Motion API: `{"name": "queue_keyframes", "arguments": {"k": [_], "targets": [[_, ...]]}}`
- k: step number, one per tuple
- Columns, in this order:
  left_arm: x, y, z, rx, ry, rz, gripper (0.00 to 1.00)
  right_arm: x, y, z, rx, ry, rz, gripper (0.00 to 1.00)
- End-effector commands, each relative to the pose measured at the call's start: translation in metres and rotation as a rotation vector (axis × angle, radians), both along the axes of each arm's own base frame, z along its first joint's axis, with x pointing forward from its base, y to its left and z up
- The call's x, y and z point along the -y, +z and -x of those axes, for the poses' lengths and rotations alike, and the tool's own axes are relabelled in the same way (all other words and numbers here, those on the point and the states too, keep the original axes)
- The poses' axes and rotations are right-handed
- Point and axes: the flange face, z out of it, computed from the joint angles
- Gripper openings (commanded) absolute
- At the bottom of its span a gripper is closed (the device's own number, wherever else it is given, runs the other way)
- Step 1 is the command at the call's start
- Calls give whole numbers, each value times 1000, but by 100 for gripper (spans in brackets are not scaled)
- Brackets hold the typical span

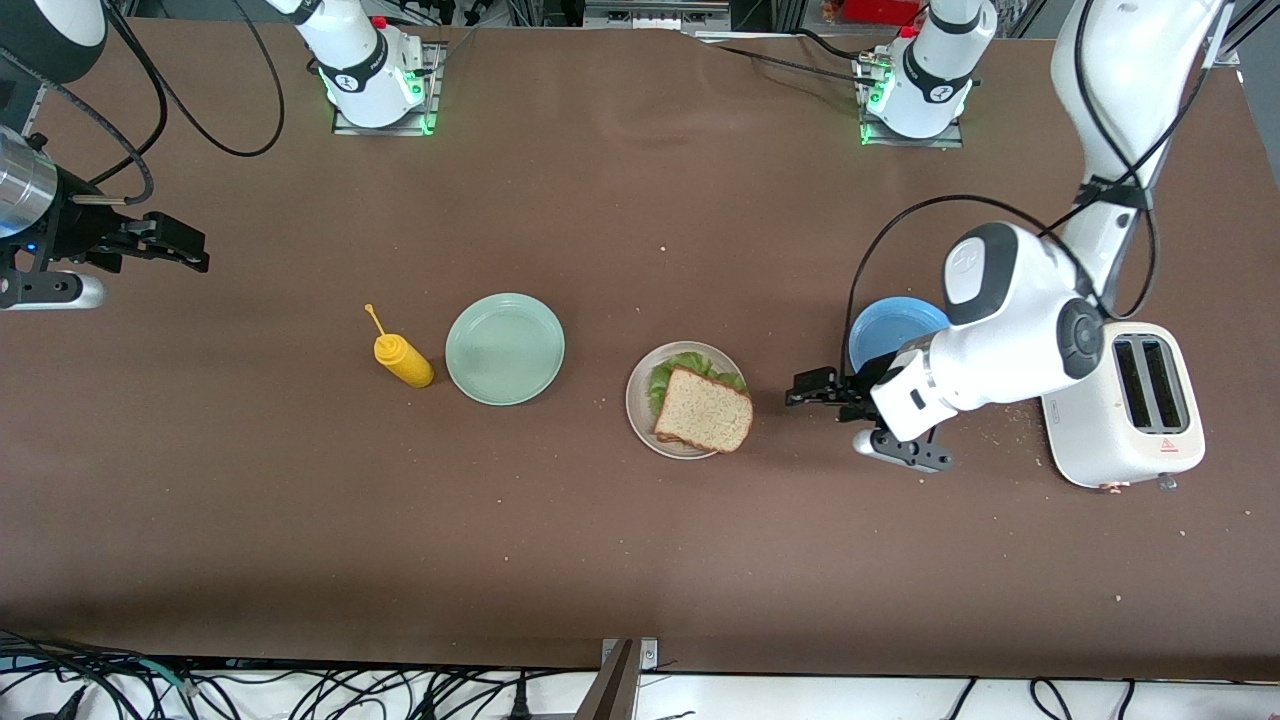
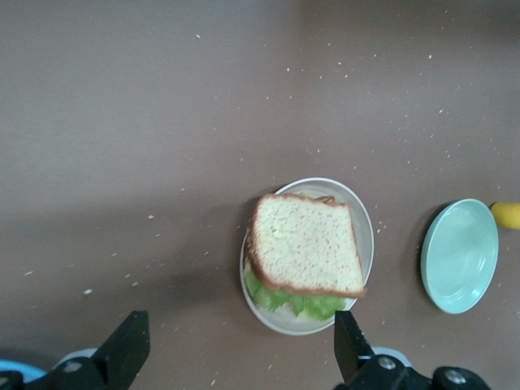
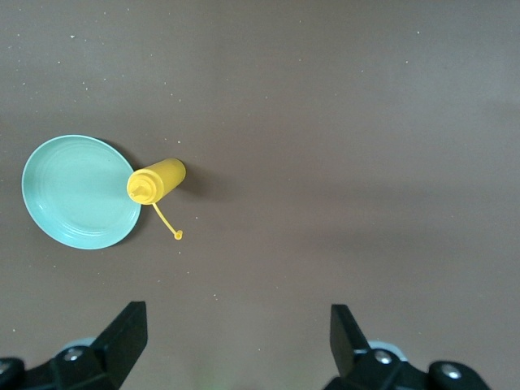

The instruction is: Make sandwich in beige plate with both arms

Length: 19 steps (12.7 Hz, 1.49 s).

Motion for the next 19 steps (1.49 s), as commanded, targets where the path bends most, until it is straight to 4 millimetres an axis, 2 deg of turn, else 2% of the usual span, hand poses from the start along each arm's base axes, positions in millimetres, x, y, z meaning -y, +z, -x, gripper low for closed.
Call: {"name": "queue_keyframes", "arguments": {"k": [1,3,4,6,7,8,10,11,12,13,14,17,19], "targets": [[-14,45,8,-12,-66,-136,100,0,0,0,11,-15,5,100],[-27,82,9,-4,-112,-248,100,-1,0,0,11,-15,4,100],[-41,104,5,23,-113,-311,100,-1,0,0,11,-15,4,100],[-55,136,12,25,-140,-450,100,-1,-1,0,13,-15,4,100],[-62,158,17,46,-144,-516,100,-1,-1,0,13,-15,4,100],[-61,180,26,75,-131,-533,100,-1,-1,0,13,-15,4,100],[-69,204,35,105,-105,-542,100,-1,-1,0,13,-15,4,100],[-85,212,37,107,-69,-553,100,-1,-1,0,13,-15,4,100],[-90,213,46,84,-47,-514,100,-1,-1,0,13,-15,4,100],[-103,217,51,65,-8,-460,100,-1,-1,0,13,-15,4,100],[-109,220,57,61,9,-449,100,-1,0,0,14,-15,4,100],[-107,229,90,57,11,-475,100,-1,0,0,14,-15,4,100],[-125,228,96,45,45,-469,100,-1,0,0,14,-15,4,100]]}}
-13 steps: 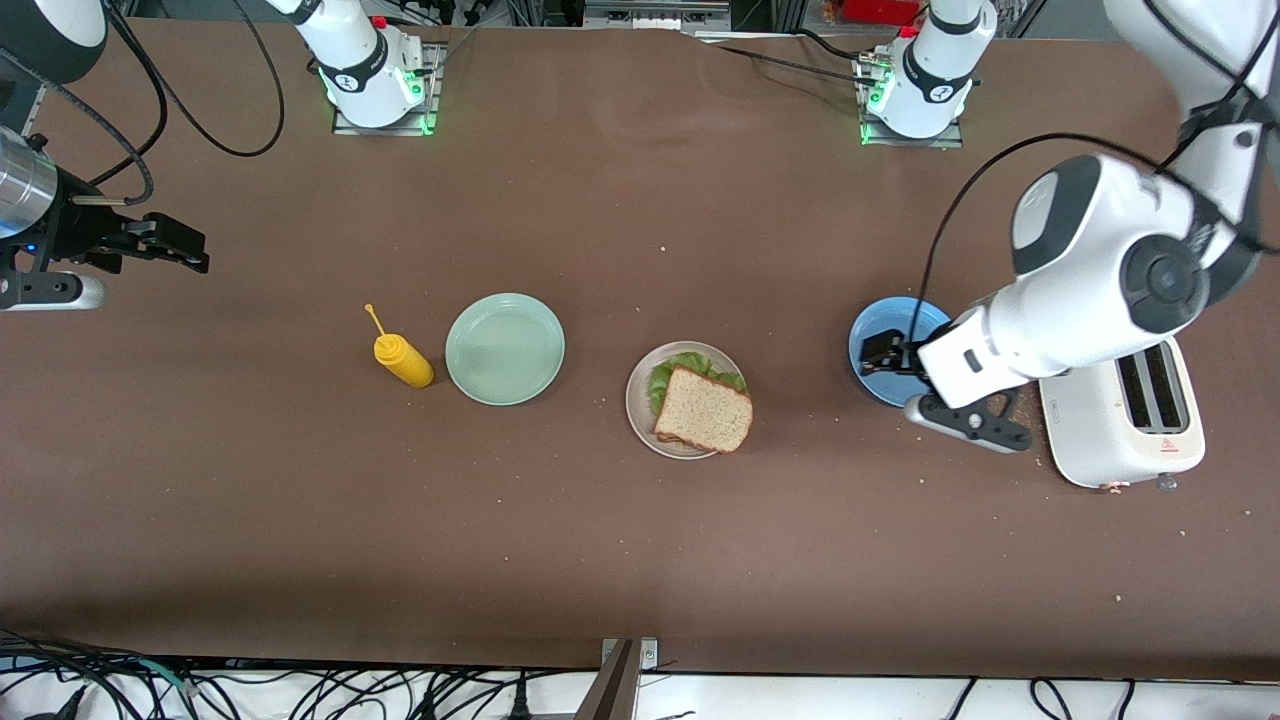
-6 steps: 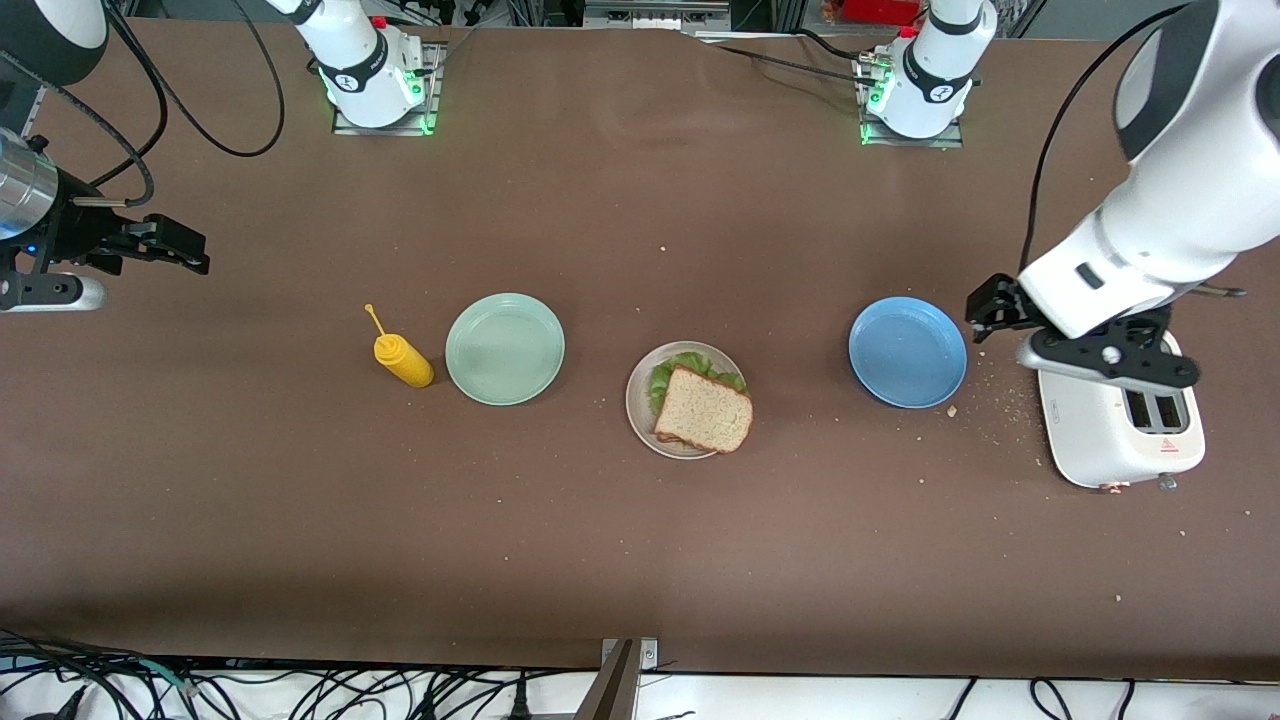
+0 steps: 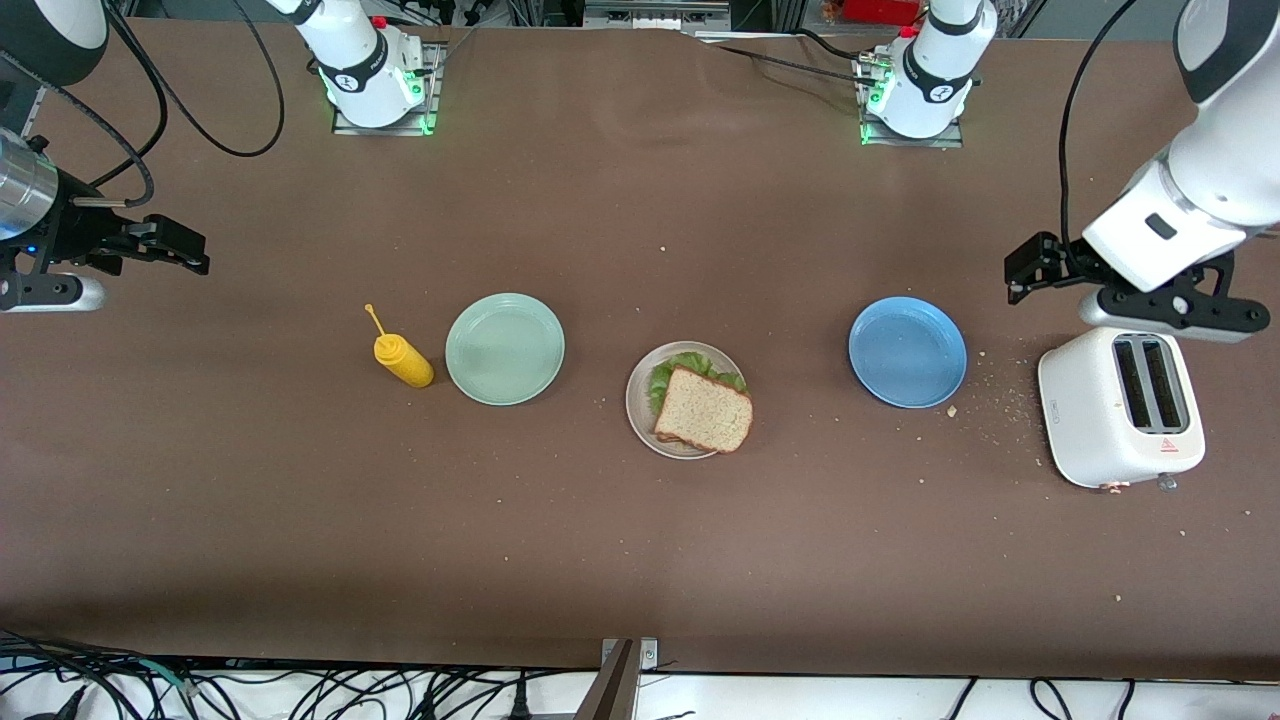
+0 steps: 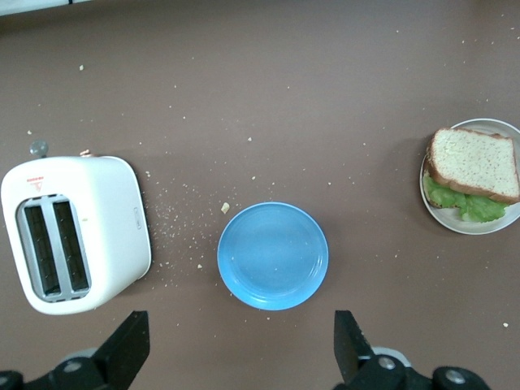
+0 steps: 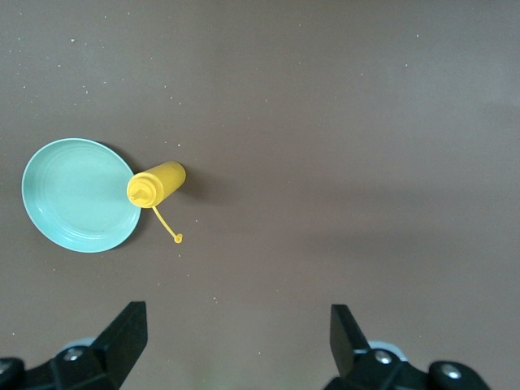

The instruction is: Make sandwich in beige plate with both arms

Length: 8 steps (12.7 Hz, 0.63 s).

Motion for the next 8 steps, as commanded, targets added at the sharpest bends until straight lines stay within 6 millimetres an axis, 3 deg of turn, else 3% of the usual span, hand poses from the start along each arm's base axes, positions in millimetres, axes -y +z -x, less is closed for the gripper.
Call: {"name": "queue_keyframes", "arguments": {"k": [1,2,5,8], "targets": [[-9,-1,25,-4,65,74,100,-1,1,1,8,-14,4,100],[-19,-1,27,-10,130,103,100,-1,1,1,8,-14,4,100],[-19,0,46,-14,118,89,100,-1,1,1,8,-14,4,100],[-13,1,48,6,89,12,100,-1,1,1,8,-14,4,100]]}}
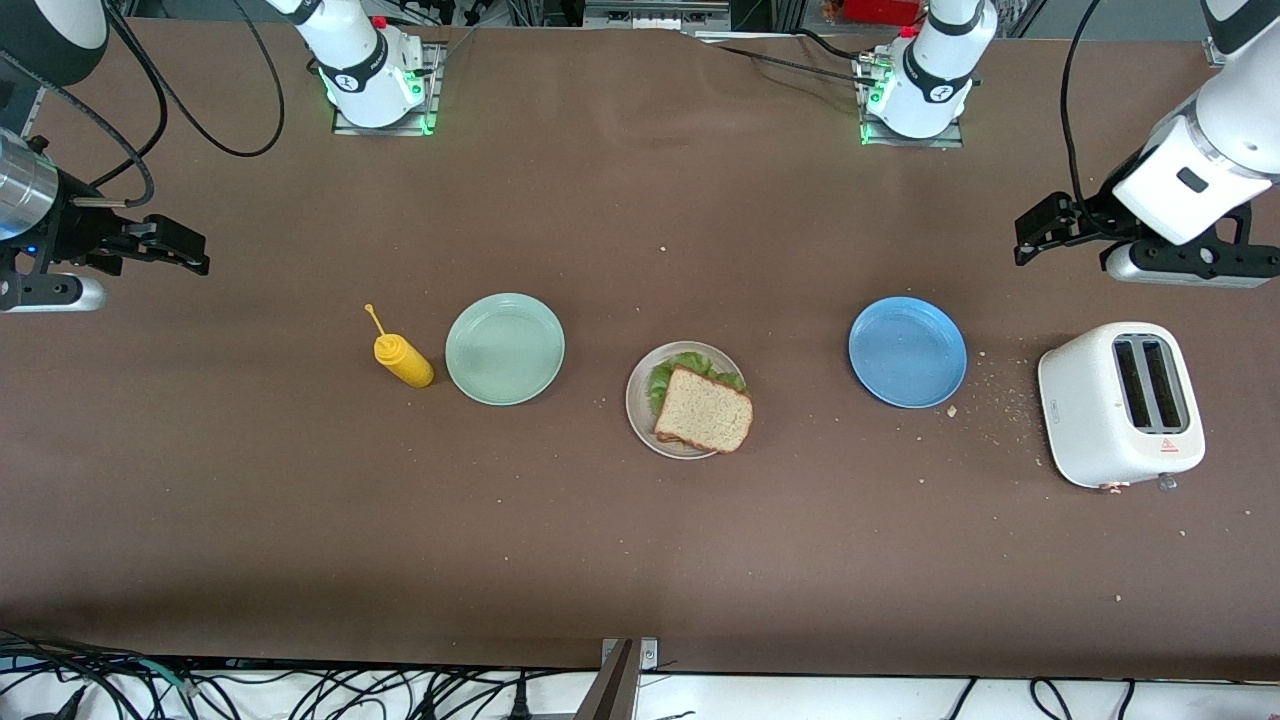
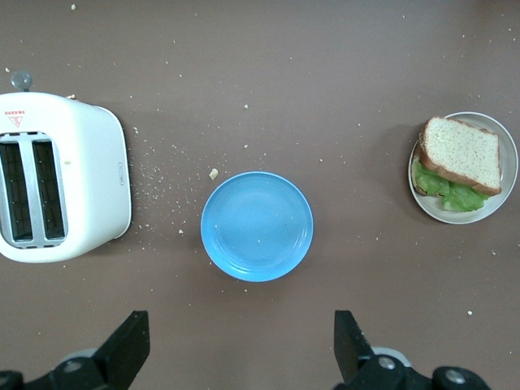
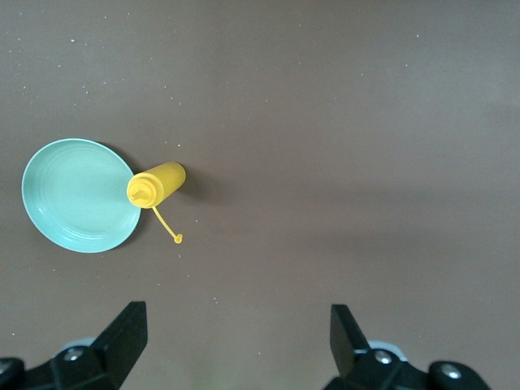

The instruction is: Make sandwich in beige plate with both arms

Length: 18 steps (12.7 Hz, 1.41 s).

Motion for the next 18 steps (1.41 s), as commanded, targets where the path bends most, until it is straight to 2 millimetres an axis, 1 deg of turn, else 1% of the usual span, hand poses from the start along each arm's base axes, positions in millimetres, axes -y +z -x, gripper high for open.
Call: {"name": "queue_keyframes", "arguments": {"k": [1,4,7,16,18], "targets": [[15,3,12,29,-24,-57,100,-1,1,1,8,-12,4,100],[12,2,10,26,-21,-57,100,-1,1,1,11,-13,4,100],[14,-1,0,20,-23,-55,100,-1,-1,1,9,-12,4,100],[7,-2,-1,14,-15,-50,100,-1,-1,1,9,-12,-1,100],[8,2,-2,22,-16,-49,100,-1,-1,1,9,-11,-3,100]]}}
